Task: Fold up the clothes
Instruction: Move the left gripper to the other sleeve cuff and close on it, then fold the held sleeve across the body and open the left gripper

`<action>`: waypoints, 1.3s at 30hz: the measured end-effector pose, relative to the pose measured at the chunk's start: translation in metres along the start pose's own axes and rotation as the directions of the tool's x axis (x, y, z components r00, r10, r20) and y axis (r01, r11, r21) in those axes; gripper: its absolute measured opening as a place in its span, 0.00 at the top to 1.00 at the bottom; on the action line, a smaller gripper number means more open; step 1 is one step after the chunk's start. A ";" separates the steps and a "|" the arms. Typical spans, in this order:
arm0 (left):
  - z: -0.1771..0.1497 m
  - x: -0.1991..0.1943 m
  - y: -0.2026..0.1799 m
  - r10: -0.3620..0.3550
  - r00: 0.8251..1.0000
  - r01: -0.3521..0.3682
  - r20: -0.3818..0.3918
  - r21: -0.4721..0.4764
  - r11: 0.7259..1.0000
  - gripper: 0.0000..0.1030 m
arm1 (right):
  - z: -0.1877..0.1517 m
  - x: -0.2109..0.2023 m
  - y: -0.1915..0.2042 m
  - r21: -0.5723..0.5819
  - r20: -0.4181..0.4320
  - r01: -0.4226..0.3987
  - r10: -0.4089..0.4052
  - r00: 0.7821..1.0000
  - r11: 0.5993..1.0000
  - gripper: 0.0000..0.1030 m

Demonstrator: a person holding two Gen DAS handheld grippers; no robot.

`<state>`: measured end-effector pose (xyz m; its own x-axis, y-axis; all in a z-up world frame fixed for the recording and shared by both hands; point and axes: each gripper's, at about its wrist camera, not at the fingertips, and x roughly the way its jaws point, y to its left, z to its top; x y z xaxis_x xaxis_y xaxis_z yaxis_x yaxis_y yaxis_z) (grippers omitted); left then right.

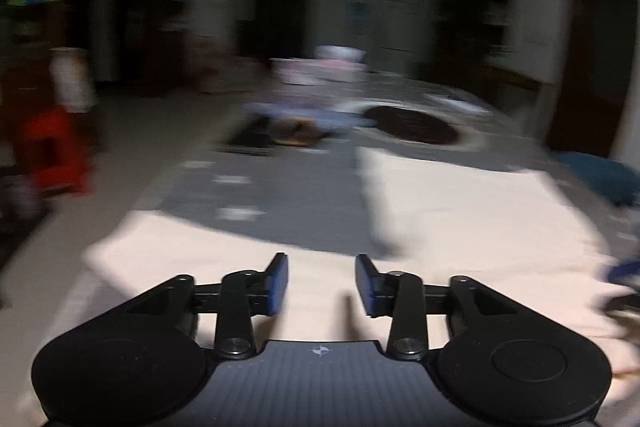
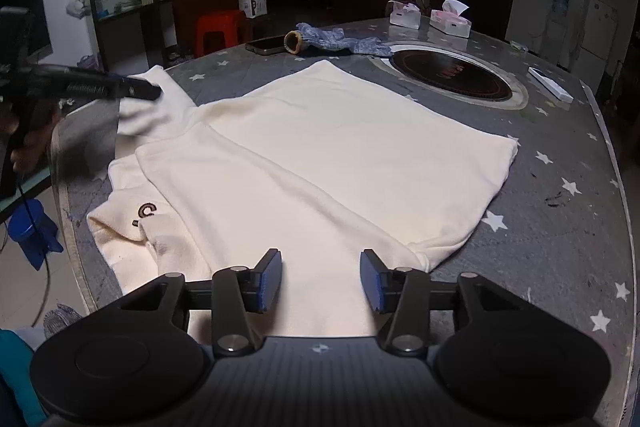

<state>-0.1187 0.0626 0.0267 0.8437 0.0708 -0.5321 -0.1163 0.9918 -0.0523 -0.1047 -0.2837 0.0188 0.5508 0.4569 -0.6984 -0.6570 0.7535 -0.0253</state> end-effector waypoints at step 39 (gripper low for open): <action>0.059 -0.040 -0.020 -0.372 0.911 0.403 0.176 -0.200 0.893 0.94 | -0.002 -0.030 -0.006 0.102 0.106 0.032 -0.043 0.993 0.994 0.43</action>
<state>-0.1188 0.0467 0.0989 0.9046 -0.2857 -0.3163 0.1318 0.8932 -0.4300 -0.1189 -0.3031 0.0385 0.6301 0.4716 -0.6170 -0.5831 0.8120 0.0251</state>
